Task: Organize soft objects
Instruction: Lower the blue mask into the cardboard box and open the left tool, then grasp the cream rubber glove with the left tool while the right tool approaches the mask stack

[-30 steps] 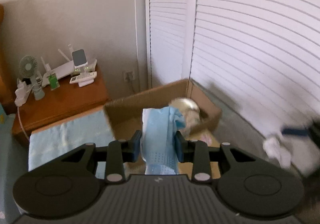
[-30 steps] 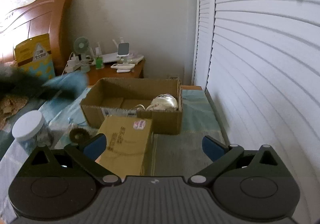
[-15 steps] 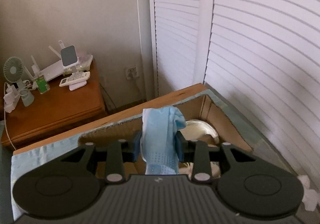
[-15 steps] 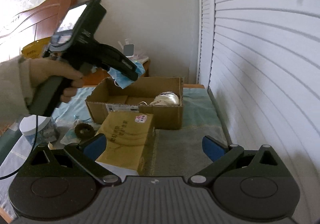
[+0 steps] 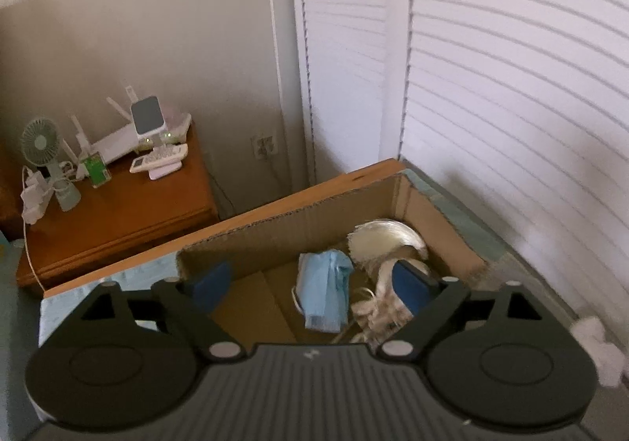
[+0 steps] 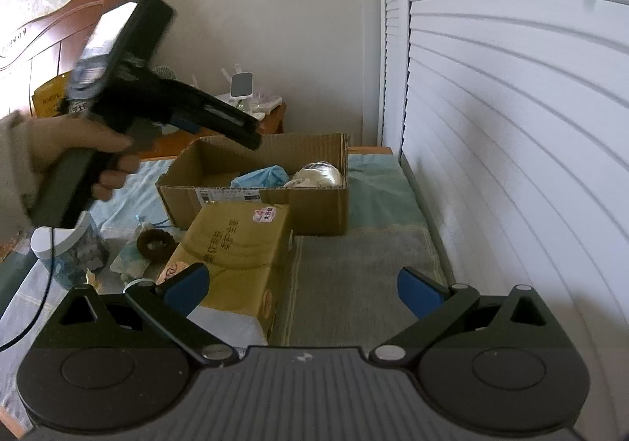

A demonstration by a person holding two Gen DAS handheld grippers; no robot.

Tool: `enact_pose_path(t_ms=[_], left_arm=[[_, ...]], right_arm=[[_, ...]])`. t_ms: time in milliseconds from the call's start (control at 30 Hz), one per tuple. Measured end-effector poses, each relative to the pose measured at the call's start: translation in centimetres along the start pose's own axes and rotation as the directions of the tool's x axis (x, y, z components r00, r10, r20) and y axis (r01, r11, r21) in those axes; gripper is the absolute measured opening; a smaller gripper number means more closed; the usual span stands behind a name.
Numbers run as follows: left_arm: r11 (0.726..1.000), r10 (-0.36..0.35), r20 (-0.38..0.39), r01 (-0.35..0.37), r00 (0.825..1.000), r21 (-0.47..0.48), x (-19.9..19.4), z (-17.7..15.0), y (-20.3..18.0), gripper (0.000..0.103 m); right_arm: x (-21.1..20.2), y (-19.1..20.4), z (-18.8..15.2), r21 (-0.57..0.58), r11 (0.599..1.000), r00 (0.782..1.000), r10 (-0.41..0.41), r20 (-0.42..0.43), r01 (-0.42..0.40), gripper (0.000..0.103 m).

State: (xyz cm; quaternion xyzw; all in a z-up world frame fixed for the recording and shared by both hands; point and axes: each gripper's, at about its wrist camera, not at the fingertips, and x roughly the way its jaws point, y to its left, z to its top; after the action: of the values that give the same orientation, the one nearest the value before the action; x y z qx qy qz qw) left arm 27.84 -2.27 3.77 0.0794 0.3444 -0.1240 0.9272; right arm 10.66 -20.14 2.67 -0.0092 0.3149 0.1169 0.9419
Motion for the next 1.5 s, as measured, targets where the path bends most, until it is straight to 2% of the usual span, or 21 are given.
enact_pose_path(t_ms=[233,733,1133,1500], left_arm=[[1.000,-0.005,0.030,0.004,1.000,0.025,-4.7,-2.7,0.2,0.090],[0.996,-0.037,0.025,0.039,0.999,-0.080,-11.4,-12.5,0.7,0.093],[0.997,-0.035,-0.017,0.034,0.999,-0.068,-11.9,-18.6,0.7,0.093],[0.995,-0.034,-0.059,0.028,0.998,-0.100,-10.2,-20.8,2.4,0.091]], right_arm=[[-0.9,0.4,-0.4,0.003,1.000,1.000,0.021,-0.005,-0.021,0.103],[-2.1,1.5,-2.7,-0.041,0.999,0.999,0.035,-0.032,-0.036,0.103],[-1.4,2.2,-5.3,-0.071,0.995,0.991,0.057,-0.125,-0.067,0.103],[1.0,3.8,-6.8,-0.099,0.986,0.965,0.108,-0.240,-0.135,0.103]])
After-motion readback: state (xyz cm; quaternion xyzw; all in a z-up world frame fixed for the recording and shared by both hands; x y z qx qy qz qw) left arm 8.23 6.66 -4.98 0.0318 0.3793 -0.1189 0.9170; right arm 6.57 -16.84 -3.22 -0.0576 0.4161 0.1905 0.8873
